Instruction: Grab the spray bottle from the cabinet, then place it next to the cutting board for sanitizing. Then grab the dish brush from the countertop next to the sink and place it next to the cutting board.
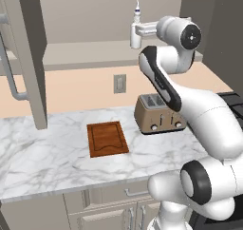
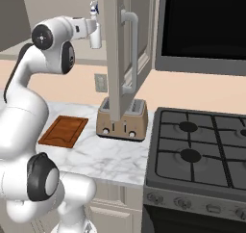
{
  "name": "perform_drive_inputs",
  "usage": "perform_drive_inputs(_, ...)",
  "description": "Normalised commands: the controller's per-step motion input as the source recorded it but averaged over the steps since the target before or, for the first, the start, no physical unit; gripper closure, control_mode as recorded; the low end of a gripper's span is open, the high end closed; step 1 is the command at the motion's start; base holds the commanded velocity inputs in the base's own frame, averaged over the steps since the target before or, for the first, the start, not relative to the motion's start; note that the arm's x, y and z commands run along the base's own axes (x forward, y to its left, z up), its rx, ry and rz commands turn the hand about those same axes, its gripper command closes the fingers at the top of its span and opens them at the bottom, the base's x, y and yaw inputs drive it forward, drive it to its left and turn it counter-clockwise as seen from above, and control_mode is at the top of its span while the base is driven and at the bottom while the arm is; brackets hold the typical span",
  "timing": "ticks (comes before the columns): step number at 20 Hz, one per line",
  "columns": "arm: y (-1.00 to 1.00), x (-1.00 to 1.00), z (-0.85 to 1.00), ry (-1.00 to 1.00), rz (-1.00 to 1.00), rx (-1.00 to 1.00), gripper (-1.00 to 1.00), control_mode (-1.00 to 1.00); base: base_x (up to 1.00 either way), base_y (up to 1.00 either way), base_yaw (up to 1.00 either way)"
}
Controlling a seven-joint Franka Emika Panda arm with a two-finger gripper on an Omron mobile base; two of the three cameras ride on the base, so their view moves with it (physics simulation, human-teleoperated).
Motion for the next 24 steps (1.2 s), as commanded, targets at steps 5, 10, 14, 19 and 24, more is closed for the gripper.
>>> perform_drive_inputs(5, 0.12, 0.35, 0.00, 0.00, 0.00, 0.00, -1.00, -1.00, 0.00, 0.00, 0.00)
perform_drive_inputs(10, 0.02, 0.37, 0.00, 0.00, 0.00, 0.00, -1.00, -1.00, 0.00, 0.00, 0.00)
perform_drive_inputs(14, 0.00, 0.40, 0.00, 0.00, 0.00, 0.00, -1.00, -1.00, 0.00, 0.00, 0.00)
perform_drive_inputs(19, 0.00, 0.45, -0.02, 0.00, 0.00, 0.00, -1.00, -1.00, 0.00, 0.00, 0.00)
perform_drive_inputs(24, 0.01, 0.41, -0.07, 0.00, 0.00, 0.00, -1.00, -1.00, 0.00, 0.00, 0.00)
